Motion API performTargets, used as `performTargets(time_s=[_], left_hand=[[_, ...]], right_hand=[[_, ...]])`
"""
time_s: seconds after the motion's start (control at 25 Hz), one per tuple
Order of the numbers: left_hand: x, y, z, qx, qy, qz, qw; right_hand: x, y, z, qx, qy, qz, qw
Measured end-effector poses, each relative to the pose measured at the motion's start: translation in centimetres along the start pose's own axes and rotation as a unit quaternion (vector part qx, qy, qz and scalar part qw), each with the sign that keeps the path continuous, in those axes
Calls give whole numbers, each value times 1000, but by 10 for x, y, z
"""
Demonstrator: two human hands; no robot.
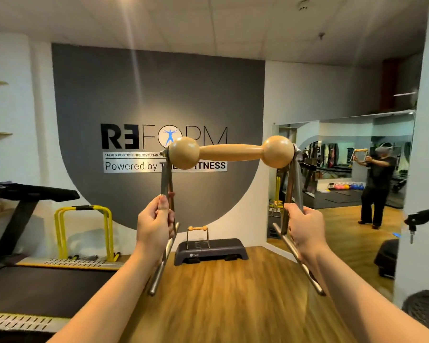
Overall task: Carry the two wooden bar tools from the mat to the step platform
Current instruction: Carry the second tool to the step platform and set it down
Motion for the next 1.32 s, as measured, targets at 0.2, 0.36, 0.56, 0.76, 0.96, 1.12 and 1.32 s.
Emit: performTargets(time_s=[0.2, 0.36, 0.56, 0.76, 0.96, 1.12, 1.32], left_hand=[[-48, -110, 81, -21, 2, 21, 1000], [-76, -198, 151, -35, -10, 29, 999], [-122, -314, 264, -34, -7, 38, 999], [-170, -430, 352, -21, -4, 23, 1000], [-230, -547, 426, -2, 8, 25, 1000], [-283, -637, 491, 29, 37, 36, 998], [-326, -739, 558, 44, 49, 45, 997]], right_hand=[[-43, 47, 131, -3, 0, 26, 1000], [-86, 82, 227, 6, -15, 16, 1000], [-145, 104, 368, 29, 19, 13, 999], [-188, 141, 502, 33, 37, 16, 999], [-219, 195, 652, 9, 33, 17, 999], [-250, 231, 785, -11, -2, -1, 1000], [-293, 269, 913, 4, 2, -27, 1000]])
Point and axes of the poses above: each hand's wrist, its own z-axis towards the middle knuckle, its own x-axis out of the back of the hand, y = z × x, the point moved 4 cm from there along z, towards the middle knuckle, and after that the axes turned 9 degrees about -x, right-handed, at the moved point
